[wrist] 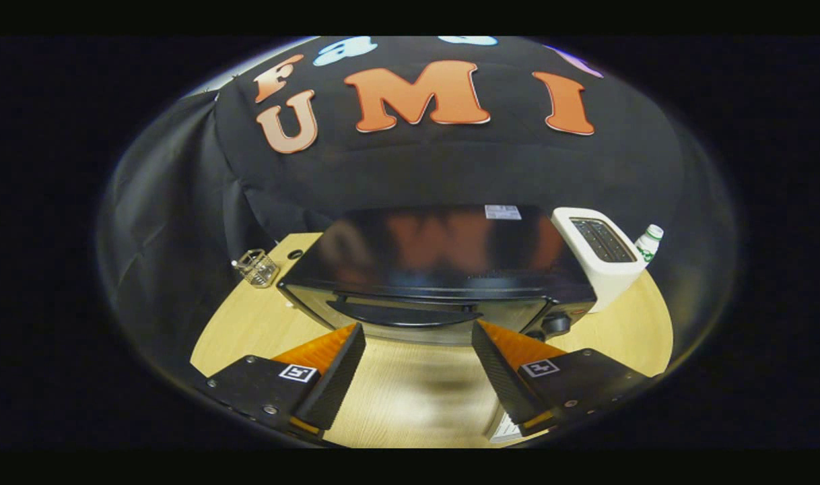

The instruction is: Open the toaster oven, put the food inside, and close the toaster oven door.

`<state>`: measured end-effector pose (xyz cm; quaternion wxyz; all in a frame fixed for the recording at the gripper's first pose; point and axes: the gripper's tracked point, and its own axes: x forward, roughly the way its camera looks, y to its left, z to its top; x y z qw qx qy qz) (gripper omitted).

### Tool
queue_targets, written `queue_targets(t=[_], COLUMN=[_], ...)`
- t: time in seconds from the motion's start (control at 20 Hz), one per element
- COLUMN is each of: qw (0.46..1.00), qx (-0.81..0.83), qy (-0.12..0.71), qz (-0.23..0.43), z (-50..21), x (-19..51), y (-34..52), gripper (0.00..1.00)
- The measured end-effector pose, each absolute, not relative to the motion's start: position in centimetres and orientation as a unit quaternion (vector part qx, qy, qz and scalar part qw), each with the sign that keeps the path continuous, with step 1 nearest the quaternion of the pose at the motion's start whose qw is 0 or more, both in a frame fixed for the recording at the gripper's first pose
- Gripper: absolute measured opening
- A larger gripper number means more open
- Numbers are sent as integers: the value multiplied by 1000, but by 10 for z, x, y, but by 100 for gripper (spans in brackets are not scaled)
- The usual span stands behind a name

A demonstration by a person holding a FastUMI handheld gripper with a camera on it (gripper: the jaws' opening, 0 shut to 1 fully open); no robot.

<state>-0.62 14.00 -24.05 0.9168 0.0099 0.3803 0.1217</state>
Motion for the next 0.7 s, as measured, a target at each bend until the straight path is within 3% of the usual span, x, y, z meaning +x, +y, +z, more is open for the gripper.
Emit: queue_targets(t=[0.7], qw=[990], qx=[-27], qy=[27], qz=[136], z=[14], x=[38], y=[106], gripper=[98])
